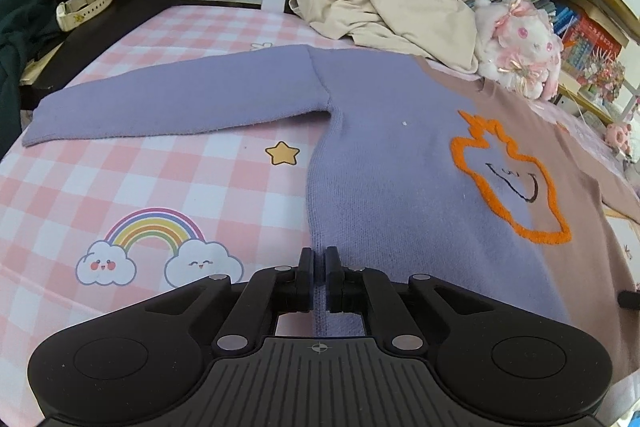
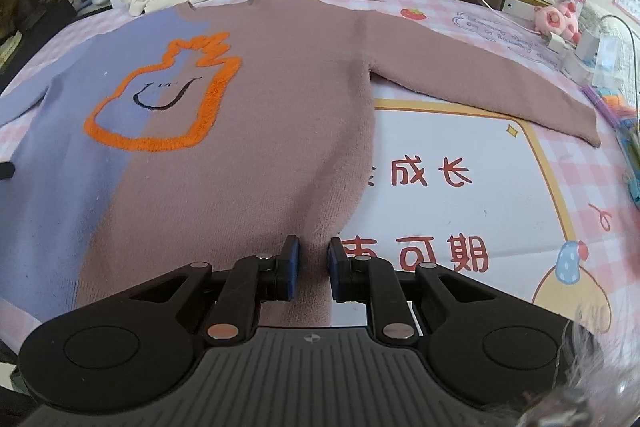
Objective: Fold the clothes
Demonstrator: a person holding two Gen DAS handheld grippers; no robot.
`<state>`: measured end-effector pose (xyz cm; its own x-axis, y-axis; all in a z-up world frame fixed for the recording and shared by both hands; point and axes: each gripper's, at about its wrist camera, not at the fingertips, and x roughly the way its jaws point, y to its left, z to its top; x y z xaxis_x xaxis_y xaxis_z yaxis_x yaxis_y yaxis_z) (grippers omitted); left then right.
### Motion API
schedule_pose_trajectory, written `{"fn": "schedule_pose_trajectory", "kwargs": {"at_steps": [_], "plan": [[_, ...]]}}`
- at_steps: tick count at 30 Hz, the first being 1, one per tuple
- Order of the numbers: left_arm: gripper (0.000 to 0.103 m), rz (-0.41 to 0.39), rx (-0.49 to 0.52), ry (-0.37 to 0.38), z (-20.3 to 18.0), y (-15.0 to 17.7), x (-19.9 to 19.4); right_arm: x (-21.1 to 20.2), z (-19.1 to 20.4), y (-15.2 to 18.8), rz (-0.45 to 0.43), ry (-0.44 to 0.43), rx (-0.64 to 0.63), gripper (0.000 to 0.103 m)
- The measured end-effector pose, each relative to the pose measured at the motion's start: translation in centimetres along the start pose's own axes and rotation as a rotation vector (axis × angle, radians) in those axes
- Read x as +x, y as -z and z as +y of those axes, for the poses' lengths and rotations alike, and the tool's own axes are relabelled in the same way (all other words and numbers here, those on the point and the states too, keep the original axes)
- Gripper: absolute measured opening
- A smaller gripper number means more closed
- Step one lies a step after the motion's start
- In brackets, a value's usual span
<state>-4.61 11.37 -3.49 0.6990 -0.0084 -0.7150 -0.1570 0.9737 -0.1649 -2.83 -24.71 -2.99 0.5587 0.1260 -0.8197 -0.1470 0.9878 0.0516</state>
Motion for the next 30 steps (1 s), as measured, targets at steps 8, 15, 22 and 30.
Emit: {"fn": "schedule_pose_trajectory", "kwargs": {"at_steps": [8, 15, 22, 30], "plan": [[0.064, -0.087, 0.031, -0.011, -1.7, -0.3, -2.1, -2.5, -1.4, 0.7, -0.055, 0.001, 0.121, 0.043], [0.088, -0.120, 0.164, 0.048, -6.3, -0.2, -2.8, -4.8, -1.6, 1.7, -0.106, 0.075, 0.133, 0.068], [0.093, -0.070, 0.232, 0.136, -9.8, 0.2, -2.3, -6.0, -2.6, 2.9, -0.104, 0.135, 0.168, 0.082], [0.093, -0.039, 0.281, 0.173, -12.8, 1.3, -1.7, -6.8, -4.3, 3.8, -0.109, 0.174, 0.185, 0.086]]}}
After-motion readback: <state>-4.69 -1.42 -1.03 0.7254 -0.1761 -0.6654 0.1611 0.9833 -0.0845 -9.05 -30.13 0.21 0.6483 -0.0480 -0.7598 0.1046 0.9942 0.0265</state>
